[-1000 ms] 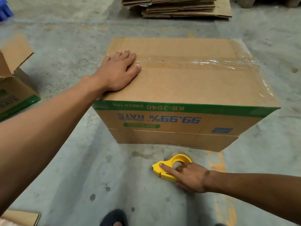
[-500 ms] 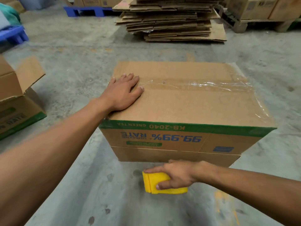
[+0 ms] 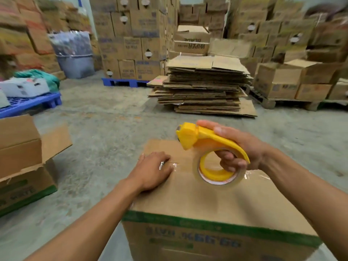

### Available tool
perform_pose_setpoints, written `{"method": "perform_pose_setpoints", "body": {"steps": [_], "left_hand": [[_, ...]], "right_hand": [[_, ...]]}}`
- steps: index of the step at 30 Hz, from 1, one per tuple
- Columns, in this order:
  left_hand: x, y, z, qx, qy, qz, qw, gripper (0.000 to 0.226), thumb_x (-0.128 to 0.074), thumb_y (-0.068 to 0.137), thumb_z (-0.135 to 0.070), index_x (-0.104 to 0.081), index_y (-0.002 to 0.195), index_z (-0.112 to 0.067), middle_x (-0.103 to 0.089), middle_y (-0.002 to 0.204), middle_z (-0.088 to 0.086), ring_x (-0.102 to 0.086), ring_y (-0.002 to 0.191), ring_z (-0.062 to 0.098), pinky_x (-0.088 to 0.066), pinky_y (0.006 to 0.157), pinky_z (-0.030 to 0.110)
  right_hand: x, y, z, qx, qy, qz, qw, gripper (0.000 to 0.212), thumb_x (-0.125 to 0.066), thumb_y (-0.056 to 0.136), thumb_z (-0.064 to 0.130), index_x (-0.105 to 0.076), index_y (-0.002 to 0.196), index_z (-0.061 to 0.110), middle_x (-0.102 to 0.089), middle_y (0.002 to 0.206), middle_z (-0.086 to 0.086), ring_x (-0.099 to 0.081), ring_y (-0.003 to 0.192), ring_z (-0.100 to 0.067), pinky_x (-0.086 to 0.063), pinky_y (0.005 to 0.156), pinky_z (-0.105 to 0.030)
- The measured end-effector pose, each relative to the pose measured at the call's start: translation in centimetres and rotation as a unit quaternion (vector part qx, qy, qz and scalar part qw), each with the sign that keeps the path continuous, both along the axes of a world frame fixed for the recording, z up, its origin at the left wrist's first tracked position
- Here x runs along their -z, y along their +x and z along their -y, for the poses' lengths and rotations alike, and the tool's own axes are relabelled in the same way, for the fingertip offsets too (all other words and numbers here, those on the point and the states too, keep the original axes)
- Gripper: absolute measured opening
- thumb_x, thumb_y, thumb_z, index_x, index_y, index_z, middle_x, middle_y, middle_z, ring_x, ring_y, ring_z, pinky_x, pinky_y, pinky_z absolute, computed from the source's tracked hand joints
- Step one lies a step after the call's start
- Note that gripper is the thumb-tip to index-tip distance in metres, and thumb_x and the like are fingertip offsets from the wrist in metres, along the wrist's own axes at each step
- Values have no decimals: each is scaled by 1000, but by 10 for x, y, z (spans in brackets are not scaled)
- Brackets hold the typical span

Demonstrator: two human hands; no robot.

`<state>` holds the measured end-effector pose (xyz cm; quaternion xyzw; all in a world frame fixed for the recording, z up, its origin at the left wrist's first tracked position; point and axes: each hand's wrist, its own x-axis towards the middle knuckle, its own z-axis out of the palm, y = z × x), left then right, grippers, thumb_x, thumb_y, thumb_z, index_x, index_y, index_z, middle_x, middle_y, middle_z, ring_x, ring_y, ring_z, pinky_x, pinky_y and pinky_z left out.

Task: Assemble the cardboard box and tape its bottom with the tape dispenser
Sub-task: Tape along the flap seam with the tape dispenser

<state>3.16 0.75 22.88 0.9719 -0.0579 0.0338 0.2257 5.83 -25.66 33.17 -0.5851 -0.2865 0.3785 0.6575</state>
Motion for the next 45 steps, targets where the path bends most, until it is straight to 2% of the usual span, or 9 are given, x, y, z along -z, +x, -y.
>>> {"method": "perform_pose_setpoints", "body": {"steps": [5,7,9,12,15,17,28,35,45], "left_hand": [[-5,9,4,-3,-24,-3,1000,37,-41,99,-45,-59,126,-28,-58,130,-10,-28,145,17,-13,119,42],[-9,11,9,13,-65,31,997,36,-40,98,-49,-67,110,-29,-66,115,-11,-50,129,16,-32,111,39],[-25,7,22,6,-145,21,989,37,-41,98,-52,-68,90,-28,-70,94,-10,-64,98,14,-47,85,30],[-62,-7,48,0,-316,-102,943,62,-32,92,-68,-72,95,-22,-75,91,-2,-67,79,14,-43,65,28],[-84,-17,66,18,-366,-241,899,90,-21,78,-86,-71,99,-14,-75,90,5,-66,73,17,-36,56,27],[-89,-21,75,32,-405,-291,866,93,-25,75,-89,-69,98,-11,-72,85,7,-62,70,18,-36,54,25],[-104,-30,78,-5,-564,-334,755,34,-61,90,-42,-69,90,-9,-70,80,6,-63,60,15,-40,46,19],[-107,-30,80,-26,-576,-354,736,47,-56,93,-46,-73,98,-3,-75,95,13,-70,66,16,-45,49,19],[-97,-32,84,-42,-600,-345,720,5,-69,87,-13,-72,85,-9,-76,93,11,-72,67,15,-49,53,20]], "right_hand": [[22,11,32,34,71,-90,993,64,-83,73,46,-60,132,40,-48,45,-6,-43,25,-8,-45,38,-21],[32,10,41,11,87,-112,990,59,-79,79,43,-59,134,37,-51,46,-6,-47,26,-9,-47,38,-21],[39,12,48,-8,88,-117,989,54,-74,84,41,-58,136,36,-54,48,-6,-51,28,-9,-48,40,-21],[43,19,54,-67,128,-128,981,47,-56,98,37,-48,145,34,-63,57,-6,-61,38,-9,-51,46,-24],[42,25,56,-91,145,-126,977,45,-43,104,33,-40,149,32,-68,66,-8,-67,47,-11,-53,52,-27],[42,27,56,-88,147,-123,977,45,-43,104,33,-40,149,32,-69,67,-10,-68,48,-12,-54,53,-27],[35,27,69,-66,122,-97,986,46,-55,99,35,-48,145,32,-66,61,-8,-63,41,-10,-55,48,-25],[29,17,76,4,47,-57,997,57,-75,83,40,-57,136,35,-57,49,-7,-51,29,-9,-49,40,-22],[28,14,80,-4,29,-57,998,55,-73,86,38,-56,137,34,-59,51,-8,-54,31,-10,-50,41,-22]]}}
